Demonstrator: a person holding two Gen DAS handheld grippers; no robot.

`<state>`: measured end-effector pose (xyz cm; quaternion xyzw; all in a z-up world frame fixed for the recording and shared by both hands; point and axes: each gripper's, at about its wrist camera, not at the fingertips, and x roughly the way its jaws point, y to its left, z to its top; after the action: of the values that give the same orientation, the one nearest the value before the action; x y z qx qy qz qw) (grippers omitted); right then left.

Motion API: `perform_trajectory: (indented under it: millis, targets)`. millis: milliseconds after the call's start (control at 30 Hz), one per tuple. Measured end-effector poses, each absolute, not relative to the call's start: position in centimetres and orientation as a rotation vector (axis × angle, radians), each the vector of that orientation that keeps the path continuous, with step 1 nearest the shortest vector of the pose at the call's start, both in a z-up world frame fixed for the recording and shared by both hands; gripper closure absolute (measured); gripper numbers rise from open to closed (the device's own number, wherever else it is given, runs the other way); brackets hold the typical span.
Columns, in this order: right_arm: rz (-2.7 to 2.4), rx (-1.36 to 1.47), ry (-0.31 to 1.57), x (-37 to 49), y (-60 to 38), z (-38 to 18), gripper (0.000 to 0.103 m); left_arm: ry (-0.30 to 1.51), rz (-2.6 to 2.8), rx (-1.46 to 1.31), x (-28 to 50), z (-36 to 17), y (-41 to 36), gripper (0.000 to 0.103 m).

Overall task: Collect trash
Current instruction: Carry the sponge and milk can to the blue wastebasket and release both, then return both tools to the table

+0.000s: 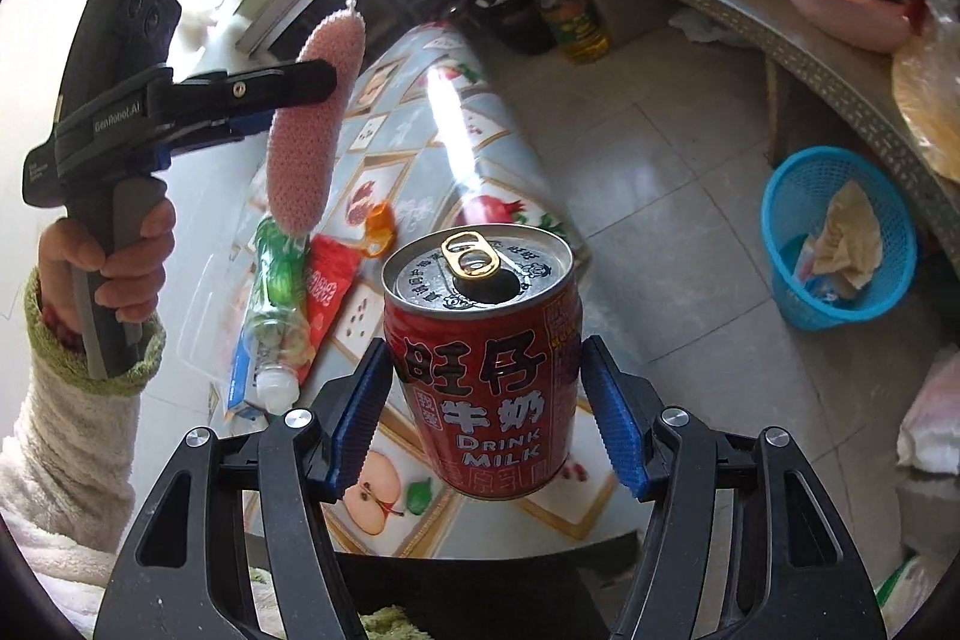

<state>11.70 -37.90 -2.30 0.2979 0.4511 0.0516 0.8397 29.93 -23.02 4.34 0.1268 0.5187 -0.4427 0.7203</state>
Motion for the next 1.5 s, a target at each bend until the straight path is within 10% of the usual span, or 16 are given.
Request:
perform_trajectory:
  millis: [667,1000,1500]
  targets:
    - [-0.429,0.885,0.932,8.8,-55.5,-12.0,0.042,1.489,-0.996,0.293,28.7,-9.4,-44.6,0.022]
    - [-0.656,0.898,0.866,14.2,-62.1,-20.4,0.029,1.496,-0.935,0.216,31.0,-14.5,-50.0,0.006]
    - [-0.664,0.778,0.800,5.2,-55.6,-15.6,0.029,1.263,-1.059,0.170,28.8,-4.0,-41.5,0.006]
